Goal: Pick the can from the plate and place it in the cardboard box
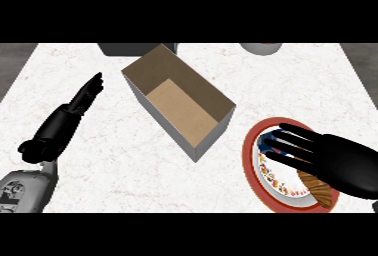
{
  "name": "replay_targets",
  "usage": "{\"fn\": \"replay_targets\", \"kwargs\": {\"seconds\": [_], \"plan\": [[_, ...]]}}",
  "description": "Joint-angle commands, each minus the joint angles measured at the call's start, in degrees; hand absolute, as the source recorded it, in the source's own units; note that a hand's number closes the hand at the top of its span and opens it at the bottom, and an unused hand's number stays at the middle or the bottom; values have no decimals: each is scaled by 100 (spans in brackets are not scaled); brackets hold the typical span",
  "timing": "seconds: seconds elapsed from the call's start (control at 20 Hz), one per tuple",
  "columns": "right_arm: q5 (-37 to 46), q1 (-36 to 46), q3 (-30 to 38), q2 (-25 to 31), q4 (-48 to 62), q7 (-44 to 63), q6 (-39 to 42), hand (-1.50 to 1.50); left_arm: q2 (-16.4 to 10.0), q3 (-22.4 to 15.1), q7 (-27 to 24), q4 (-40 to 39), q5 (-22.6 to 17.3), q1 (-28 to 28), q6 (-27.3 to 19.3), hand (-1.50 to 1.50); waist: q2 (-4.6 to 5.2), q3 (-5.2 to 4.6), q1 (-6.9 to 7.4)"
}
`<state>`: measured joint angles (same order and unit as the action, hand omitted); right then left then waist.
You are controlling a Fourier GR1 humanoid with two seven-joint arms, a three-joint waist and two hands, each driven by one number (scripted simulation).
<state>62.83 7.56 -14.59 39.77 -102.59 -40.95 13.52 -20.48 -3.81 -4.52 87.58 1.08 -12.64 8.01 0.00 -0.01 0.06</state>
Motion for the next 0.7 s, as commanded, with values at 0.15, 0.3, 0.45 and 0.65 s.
{"fn": "replay_targets", "kwargs": {"seconds": [0.15, 0.3, 0.45, 0.65], "plan": [[650, 176, 122, -487, 225, 59, 36, -150, 204, 125, 340, 284, 219, -36, 57, 0, -2, 1, -6], [934, 338, 132, -705, 900, -182, -401, -150, 288, 145, 322, 300, 211, 10, 188, 0, 0, 2, 12], [1116, 193, 60, -884, 547, -131, -63, -150, 428, 210, 52, -149, 452, -128, 164, 0, -1, 0, -14], [1172, 475, 61, -1098, 1157, -461, -163, -150, 554, 252, 49, -386, 541, -344, 150, 0, 4, 1, -8]]}}
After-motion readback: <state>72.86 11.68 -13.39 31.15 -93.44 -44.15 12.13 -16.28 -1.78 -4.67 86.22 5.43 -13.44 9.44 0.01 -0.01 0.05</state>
